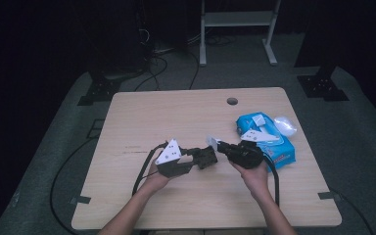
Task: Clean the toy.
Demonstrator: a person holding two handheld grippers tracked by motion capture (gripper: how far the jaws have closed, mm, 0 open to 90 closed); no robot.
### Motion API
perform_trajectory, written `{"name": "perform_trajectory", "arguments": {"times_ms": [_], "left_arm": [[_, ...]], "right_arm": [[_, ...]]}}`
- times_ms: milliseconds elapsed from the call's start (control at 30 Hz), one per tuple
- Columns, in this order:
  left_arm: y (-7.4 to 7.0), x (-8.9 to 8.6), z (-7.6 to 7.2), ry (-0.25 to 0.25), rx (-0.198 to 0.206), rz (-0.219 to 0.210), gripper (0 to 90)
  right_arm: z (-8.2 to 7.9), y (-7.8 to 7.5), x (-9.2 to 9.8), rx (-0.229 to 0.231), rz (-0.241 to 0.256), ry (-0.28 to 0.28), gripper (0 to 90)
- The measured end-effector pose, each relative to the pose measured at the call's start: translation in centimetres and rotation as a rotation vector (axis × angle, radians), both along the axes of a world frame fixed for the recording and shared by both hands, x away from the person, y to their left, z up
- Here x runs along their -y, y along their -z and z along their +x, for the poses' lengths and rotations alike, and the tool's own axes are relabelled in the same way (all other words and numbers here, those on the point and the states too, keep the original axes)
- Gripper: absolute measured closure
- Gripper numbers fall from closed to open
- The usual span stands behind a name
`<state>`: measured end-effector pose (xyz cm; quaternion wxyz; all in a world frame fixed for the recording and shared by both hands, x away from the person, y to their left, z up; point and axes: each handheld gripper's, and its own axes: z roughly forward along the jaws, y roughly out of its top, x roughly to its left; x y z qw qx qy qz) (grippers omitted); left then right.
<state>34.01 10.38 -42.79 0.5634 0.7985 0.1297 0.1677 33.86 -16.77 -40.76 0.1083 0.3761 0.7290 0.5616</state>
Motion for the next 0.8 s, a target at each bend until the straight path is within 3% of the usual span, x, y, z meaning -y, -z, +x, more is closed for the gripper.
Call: {"name": "perform_trajectory", "arguments": {"times_ms": [100,200,367,433,500,633,800], "left_arm": [[-0.1,0.1,0.0,-0.003,-0.001,0.002,65.0],[-0.1,0.1,0.0,-0.002,-0.003,0.002,65.0],[-0.1,0.2,0.0,-0.004,0.002,0.006,64.9],[-0.1,0.3,0.0,-0.005,0.0,0.003,64.9],[-0.2,0.4,0.1,-0.003,-0.001,0.005,65.0],[-0.3,0.7,0.1,-0.003,-0.001,0.012,64.9],[-0.3,0.5,0.2,-0.007,-0.01,0.0,64.9]], "right_arm": [[-0.4,-2.0,-0.6,0.048,-0.004,-0.035,81.8],[-0.6,-3.1,-1.2,0.067,-0.004,-0.072,81.8],[-0.5,-3.3,-1.6,0.059,-0.035,-0.113,81.8],[-0.1,-3.2,-1.2,0.047,-0.069,-0.088,81.8],[-0.2,-3.2,-1.0,0.038,-0.073,-0.081,81.8],[-0.8,-3.8,-2.0,0.059,-0.064,-0.121,81.8],[-1.0,-4.4,-2.8,0.082,-0.095,-0.147,81.8]]}}
